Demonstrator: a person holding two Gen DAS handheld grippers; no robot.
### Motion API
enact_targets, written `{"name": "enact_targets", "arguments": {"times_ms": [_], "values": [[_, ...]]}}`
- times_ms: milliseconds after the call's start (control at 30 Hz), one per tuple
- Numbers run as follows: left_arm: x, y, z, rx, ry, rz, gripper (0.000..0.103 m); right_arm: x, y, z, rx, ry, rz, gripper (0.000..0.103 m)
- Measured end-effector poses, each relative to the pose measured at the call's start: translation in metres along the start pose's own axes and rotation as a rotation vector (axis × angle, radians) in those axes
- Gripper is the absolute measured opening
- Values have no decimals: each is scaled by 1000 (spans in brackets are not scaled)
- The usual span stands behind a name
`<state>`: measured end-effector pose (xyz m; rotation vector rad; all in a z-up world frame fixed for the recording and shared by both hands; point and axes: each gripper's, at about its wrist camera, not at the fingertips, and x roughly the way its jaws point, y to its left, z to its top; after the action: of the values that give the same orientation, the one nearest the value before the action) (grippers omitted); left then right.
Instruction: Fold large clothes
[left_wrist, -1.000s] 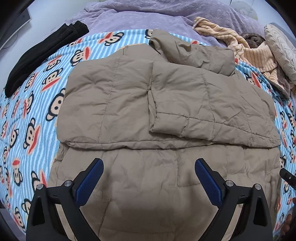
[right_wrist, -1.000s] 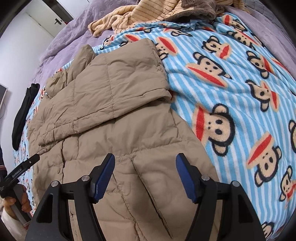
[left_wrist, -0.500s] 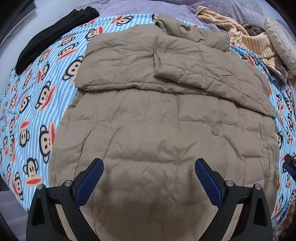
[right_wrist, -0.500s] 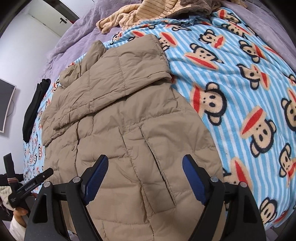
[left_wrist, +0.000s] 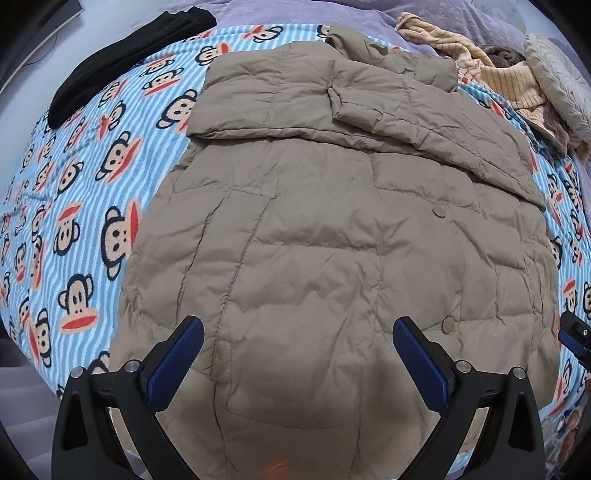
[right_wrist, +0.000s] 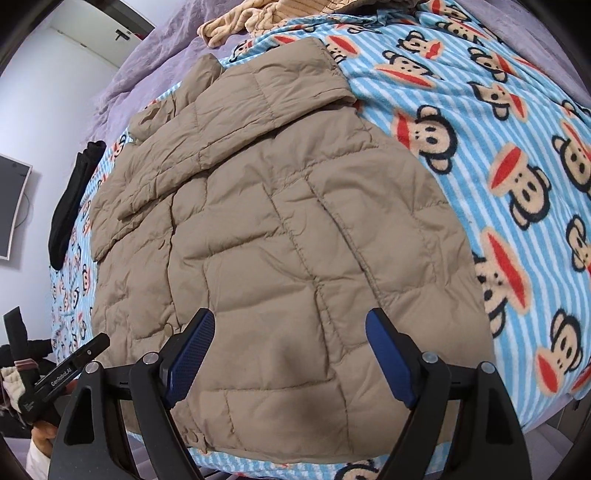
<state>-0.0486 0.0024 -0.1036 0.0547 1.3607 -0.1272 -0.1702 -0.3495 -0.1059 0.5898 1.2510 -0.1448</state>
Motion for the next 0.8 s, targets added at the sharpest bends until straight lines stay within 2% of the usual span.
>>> {"name": "enact_targets", "arguments": {"times_ms": [33,100,333,467,600,800], "values": [[0,4,-2,0,6,-5,102,0,3,-5,5,2,3,87],[-2,11,-7,7,15,3,102,-2,7,-14,19,0,9,103],[-9,42,-31,17,26,5,102,-12,10,-49,88,2,27,103],[-10,66,-47,10,30,4,102,-18,7,-66,115,19,9,103],[-9,93,-62,-11,54,-69,102,-23,-3,-83,172,21,28,103],[-8,132,-90,-136,89,-230,102,-21,-39,-103,347,31,72,103]]}}
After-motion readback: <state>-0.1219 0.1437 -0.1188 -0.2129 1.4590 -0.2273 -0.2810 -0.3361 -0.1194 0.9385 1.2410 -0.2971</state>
